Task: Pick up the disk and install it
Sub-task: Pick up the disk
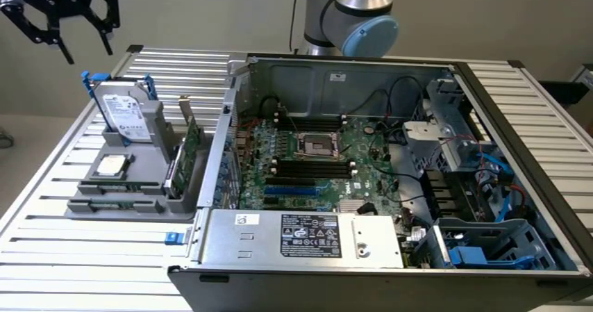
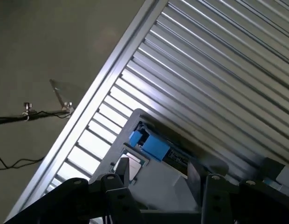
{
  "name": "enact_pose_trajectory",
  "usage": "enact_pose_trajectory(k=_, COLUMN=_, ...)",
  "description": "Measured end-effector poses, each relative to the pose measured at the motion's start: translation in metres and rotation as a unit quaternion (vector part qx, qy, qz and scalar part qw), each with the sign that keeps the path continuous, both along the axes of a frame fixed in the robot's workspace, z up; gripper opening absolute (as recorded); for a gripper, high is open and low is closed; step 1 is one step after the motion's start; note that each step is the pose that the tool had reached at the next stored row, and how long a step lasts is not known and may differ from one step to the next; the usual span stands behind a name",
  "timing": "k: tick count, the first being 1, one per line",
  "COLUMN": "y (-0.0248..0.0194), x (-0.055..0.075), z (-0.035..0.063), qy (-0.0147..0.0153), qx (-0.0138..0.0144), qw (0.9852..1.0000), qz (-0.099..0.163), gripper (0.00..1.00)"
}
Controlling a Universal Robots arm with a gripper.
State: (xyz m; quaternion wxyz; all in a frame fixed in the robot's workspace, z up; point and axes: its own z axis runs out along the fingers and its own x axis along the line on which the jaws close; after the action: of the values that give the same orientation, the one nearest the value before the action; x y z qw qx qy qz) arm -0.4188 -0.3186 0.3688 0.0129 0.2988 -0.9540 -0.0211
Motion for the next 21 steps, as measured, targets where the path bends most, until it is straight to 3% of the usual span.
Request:
enact_pose_trajectory(k=6, y=0.0000, x=0.0000, z=-0.0025, qy=0.0001, qx=0.0025, qw=0.9985, qz=0.054, gripper=0.62)
enact_pose_trajectory(k=11, y=0.0000, x=0.0000, z=-0.0043, qy=-0.0001, qx=0.0053, qw=0.9950, qz=0.100, gripper=0.62)
enact_pose_trajectory(k=15, y=0.0000, x=0.0000, z=-0.0059, qy=0.0000, qx=0.0072, qw=0.9907, qz=0.136, gripper=0.62)
enact_pose_trajectory(k=21, y=0.0000, x=0.0000, z=-0.0088, qy=0.0000, qx=0.0097, qw=0.9818, qz=0.190, gripper=0.62)
